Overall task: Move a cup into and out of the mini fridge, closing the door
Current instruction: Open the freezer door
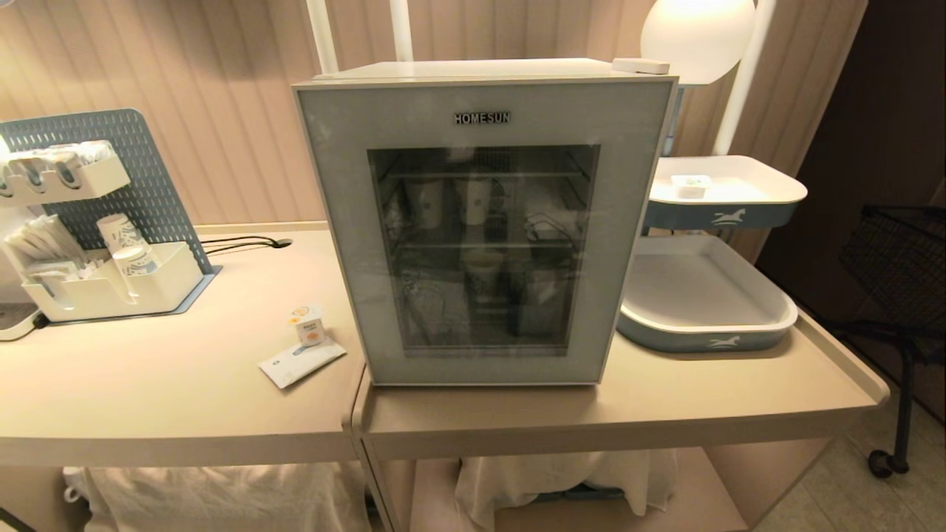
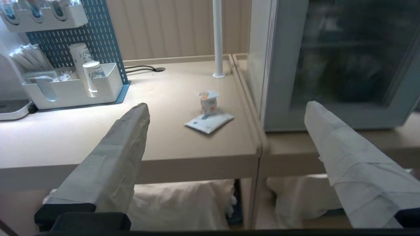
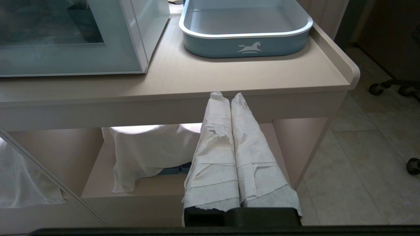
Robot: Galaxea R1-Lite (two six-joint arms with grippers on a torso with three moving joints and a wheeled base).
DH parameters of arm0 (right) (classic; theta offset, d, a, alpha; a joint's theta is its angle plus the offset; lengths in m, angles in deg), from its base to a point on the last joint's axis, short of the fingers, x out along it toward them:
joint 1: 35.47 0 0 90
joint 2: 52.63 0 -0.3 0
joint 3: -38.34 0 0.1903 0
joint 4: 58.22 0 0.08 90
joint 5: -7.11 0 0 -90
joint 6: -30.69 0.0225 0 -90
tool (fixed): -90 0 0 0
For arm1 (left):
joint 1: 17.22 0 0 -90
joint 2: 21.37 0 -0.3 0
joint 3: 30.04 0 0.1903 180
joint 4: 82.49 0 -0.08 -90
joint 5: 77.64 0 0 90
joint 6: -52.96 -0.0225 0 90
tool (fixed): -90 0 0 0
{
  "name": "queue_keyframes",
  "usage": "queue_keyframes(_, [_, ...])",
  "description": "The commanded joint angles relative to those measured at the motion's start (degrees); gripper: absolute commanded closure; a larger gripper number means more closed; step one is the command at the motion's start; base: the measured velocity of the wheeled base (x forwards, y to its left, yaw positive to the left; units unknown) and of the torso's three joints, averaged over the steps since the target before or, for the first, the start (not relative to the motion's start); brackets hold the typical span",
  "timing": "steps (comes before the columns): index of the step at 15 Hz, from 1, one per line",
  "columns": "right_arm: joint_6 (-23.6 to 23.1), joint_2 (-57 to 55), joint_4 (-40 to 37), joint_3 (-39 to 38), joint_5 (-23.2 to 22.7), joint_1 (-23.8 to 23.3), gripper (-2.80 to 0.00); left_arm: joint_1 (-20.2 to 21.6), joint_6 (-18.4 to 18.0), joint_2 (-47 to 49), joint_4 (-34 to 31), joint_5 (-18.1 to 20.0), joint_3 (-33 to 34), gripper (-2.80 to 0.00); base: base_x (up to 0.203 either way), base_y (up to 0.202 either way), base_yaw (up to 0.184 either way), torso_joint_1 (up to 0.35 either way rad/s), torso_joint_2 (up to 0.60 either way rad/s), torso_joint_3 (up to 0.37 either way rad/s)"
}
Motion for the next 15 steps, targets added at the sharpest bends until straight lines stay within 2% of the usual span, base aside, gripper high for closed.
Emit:
queue_keyframes(1, [-0.05, -0.07, 0.00, 0.00, -0.01, 0.02, 0.00, -0.73, 4.20, 11.47, -4.34, -0.79, -11.46, -2.80, 0.000, 0.000, 0.000, 0.000, 0.00, 0.000])
queue_keyframes(3, [0.01, -0.08, 0.00, 0.00, -0.01, -0.03, 0.00, -1.34, 10.35, 28.61, -7.40, -1.98, -20.07, -2.80, 0.000, 0.000, 0.000, 0.000, 0.00, 0.000])
queue_keyframes(5, [-0.08, -0.08, 0.00, 0.00, -0.01, 0.02, 0.00, -1.54, 14.46, 45.79, -8.68, -0.34, -27.25, -2.80, 0.000, 0.000, 0.000, 0.000, 0.00, 0.000])
queue_keyframes(6, [-0.08, -0.07, 0.00, 0.00, -0.01, 0.02, 0.00, -1.05, 15.78, 54.16, -8.90, 2.71, -30.69, -2.80, 0.000, 0.000, 0.000, 0.000, 0.00, 0.000])
queue_keyframes(7, [-0.08, -0.08, 0.00, 0.00, -0.01, 0.02, 0.00, -0.22, 16.39, 62.03, -8.89, 7.84, -33.97, -2.80, 0.000, 0.000, 0.000, 0.000, 0.00, 0.000])
queue_keyframes(8, [-0.08, -0.08, -0.09, 0.00, -0.01, 0.02, 0.00, 0.82, 16.33, 68.99, -8.62, 14.48, -36.87, -2.80, 0.000, 0.000, 0.000, 0.000, 0.00, 0.000])
queue_keyframes(9, [-0.08, -0.08, -0.08, 0.00, -0.01, -0.06, 0.00, 2.17, 15.45, 75.73, -7.80, 22.73, -39.49, -2.80, 0.000, 0.000, 0.000, 0.000, 0.00, 0.000])
queue_keyframes(11, [-0.08, -0.08, -0.08, 0.00, -0.01, -0.05, 0.00, 5.57, 10.37, 86.02, -4.97, 44.24, -42.87, -2.80, 0.000, 0.000, 0.000, 0.000, 0.00, 0.000])
queue_keyframes(13, [-0.08, -0.08, -0.09, 0.00, -0.01, -0.06, 0.00, 8.82, -0.66, 93.64, -2.87, 64.00, -45.06, -2.80, 0.000, 0.000, 0.000, 0.000, 0.00, 0.000])
queue_keyframes(14, [0.01, -0.08, -0.09, 0.09, -0.01, -0.07, 0.00, 9.90, -6.42, 96.27, -2.19, 69.13, -45.69, -2.80, 0.000, 0.000, 0.000, 0.000, 0.00, 0.000])
queue_keyframes(15, [0.01, -0.06, -0.09, 0.09, -0.01, -0.04, 0.00, 10.69, -12.37, 98.75, -1.82, 71.46, -46.54, -2.80, 0.000, 0.000, 0.000, 0.000, 0.00, 0.000])
